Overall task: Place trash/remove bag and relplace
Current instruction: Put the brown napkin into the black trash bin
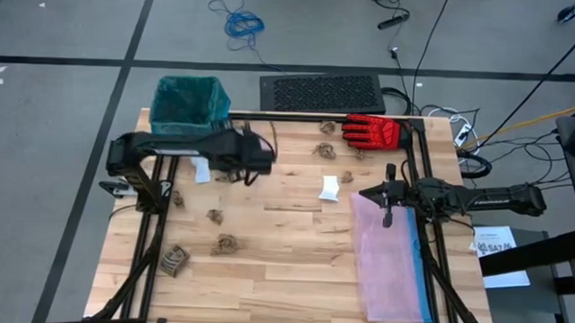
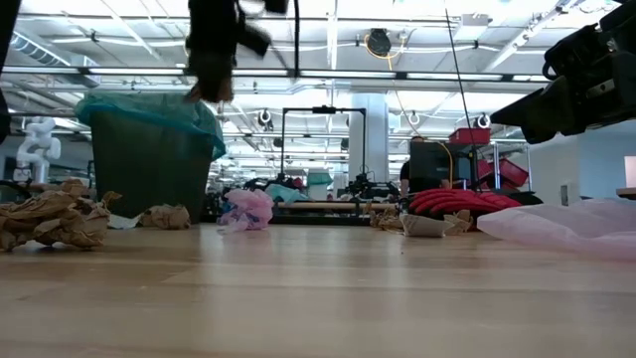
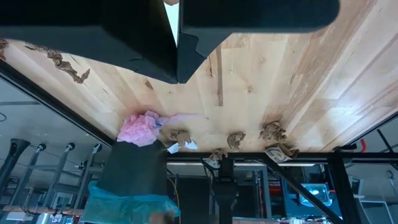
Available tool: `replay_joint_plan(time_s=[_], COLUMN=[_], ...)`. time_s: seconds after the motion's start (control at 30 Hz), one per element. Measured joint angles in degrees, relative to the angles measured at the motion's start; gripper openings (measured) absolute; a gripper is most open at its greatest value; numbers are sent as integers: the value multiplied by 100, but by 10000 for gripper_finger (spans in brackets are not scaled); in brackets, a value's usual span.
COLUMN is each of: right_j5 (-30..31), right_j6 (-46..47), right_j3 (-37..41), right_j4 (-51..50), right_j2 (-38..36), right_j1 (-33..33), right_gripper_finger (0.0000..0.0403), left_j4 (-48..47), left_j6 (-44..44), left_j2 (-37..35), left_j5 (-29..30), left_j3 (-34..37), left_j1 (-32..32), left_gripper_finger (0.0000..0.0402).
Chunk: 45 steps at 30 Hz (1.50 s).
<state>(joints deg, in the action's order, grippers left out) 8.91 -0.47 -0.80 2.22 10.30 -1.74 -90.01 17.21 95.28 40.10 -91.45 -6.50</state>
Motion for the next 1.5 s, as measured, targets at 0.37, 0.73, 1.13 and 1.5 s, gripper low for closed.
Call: replay_joint_plan(time_s=[0.37,0.73,1.13,1.5], right_j5=[-2,-2,-2,-2], right_j6=[0,0,0,0], right_j3=[0,0,2,2], right_j4=[-3,-4,-4,-4], right_j2=[5,5,5,5], right_j1=[2,0,1,0], right_gripper_finger=[0,0,0,0], left_j4=[-9,2,-4,0], left_j6=[22,-651,-1789,-1783], left_j2=[-930,-998,-998,-981], left_j5=[594,530,-306,186], left_j3=[-851,-851,-849,-849], left_j1=[-991,-2613,-3296,-3425], left_gripper_finger=[4,13,64,167])
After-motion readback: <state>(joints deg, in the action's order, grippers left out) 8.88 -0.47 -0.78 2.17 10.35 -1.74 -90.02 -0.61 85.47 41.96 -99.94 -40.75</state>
